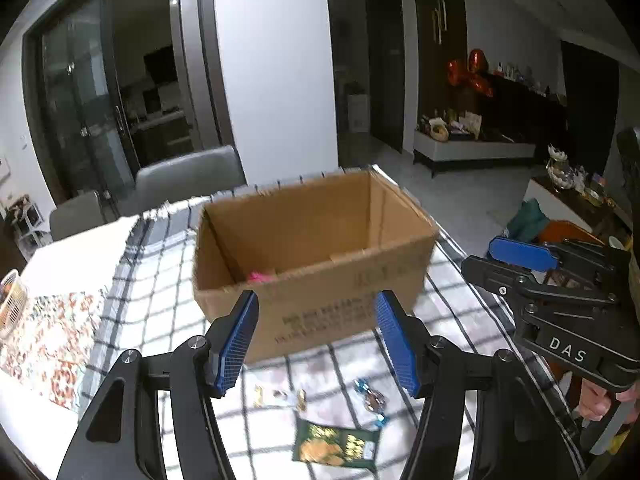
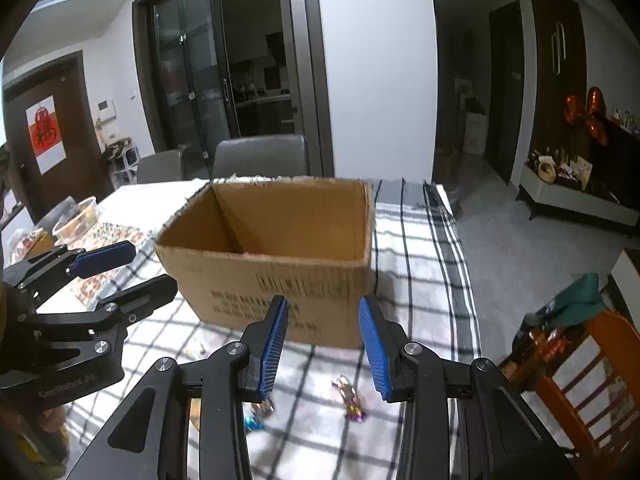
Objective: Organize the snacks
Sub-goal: 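Withdraw both open tools from the box back toward the remaining snacks, then grasp the blue wrapped candy with the left tool while the right tool grasps the purple candy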
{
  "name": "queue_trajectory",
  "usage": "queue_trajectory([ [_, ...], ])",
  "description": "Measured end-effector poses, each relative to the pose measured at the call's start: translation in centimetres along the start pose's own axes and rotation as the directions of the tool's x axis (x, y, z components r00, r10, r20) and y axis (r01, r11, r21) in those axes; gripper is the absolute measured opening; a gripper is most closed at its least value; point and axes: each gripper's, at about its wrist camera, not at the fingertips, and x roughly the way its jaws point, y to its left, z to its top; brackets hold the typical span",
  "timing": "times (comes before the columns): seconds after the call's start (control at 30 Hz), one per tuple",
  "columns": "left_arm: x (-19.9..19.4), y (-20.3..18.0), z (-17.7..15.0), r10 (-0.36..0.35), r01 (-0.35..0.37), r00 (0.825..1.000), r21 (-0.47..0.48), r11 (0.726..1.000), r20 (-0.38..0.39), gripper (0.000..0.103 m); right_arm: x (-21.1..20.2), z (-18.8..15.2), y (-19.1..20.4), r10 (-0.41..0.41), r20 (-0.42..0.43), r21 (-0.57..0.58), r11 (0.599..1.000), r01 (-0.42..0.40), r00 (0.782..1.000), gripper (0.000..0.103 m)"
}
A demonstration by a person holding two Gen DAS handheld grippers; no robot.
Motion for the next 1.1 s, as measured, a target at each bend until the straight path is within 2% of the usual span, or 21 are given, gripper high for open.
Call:
queue_trajectory([
  [0.3, 1.9, -2.0, -4.3, -0.027, 0.025, 0.995, -0.022, 0.999, -0.092, 0.060, 1.5, -3.9, -1.3, 0.029, -0.090, 0.000, 1.000, -0.029, 0.995, 0.038],
  [0.6, 4.6, -3.2, -8.0, -0.078, 0.068, 0.977, -0.057, 0.996, -0.198, 0.054, 4.1, -7.5, -1.9, 0.053, -0.185, 0.003, 0.999, -0.053, 0.981, 0.038],
  [0.87, 6.8, -4.0, -9.3, -0.119, 0.102, 0.957, -0.078, 0.992, -0.263, 0.047, 6.4, -8.9, -2.6, 0.070, -0.240, 0.019, 0.998, -0.068, 0.968, 0.038],
  [1.1, 8.6, -4.4, -10.0, -0.135, 0.112, 0.945, -0.095, 0.989, -0.298, 0.046, 8.2, -9.2, -2.6, 0.078, -0.269, 0.015, 0.997, -0.076, 0.960, 0.038],
])
